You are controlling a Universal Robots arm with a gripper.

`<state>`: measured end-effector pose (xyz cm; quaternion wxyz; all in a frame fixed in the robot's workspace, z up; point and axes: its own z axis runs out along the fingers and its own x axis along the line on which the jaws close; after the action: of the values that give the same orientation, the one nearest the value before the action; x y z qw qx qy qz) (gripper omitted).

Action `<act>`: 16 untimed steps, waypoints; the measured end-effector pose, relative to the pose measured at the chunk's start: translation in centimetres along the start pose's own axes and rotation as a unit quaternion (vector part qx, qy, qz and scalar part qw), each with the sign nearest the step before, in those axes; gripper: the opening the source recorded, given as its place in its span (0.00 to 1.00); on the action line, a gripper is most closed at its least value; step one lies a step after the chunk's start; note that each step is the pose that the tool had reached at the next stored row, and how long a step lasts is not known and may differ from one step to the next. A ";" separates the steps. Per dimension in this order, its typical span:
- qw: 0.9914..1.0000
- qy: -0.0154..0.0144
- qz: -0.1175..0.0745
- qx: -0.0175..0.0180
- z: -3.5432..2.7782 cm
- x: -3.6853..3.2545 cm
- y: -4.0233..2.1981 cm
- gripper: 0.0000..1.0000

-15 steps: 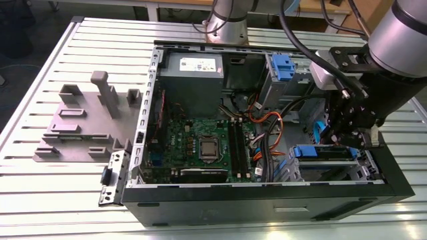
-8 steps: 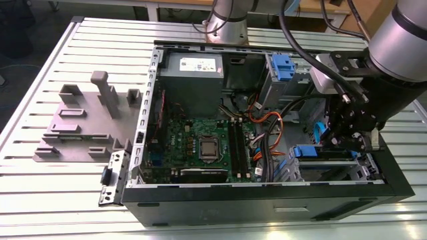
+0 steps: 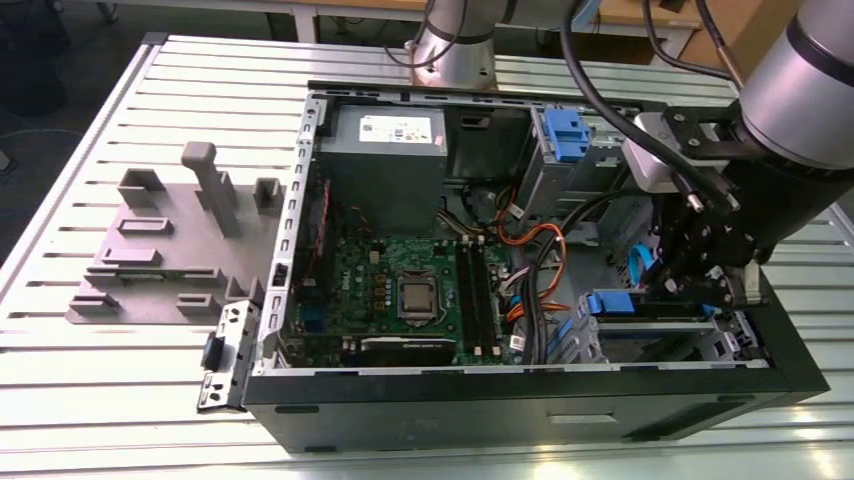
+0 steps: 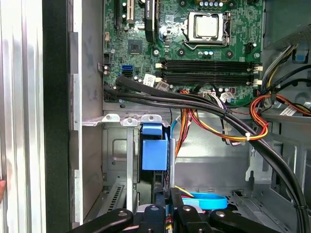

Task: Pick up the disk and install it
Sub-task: 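Insert the second disk wire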

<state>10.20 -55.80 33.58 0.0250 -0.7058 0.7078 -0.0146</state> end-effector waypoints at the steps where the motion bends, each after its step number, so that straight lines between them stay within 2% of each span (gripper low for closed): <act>1: 1.000 0.000 0.000 0.000 0.03 0.07 0.00 0.16; 16: 1.000 -0.001 0.003 0.000 0.56 0.44 -0.01 0.16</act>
<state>10.24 -56.23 33.01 0.0256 -0.7040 0.7096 -0.0141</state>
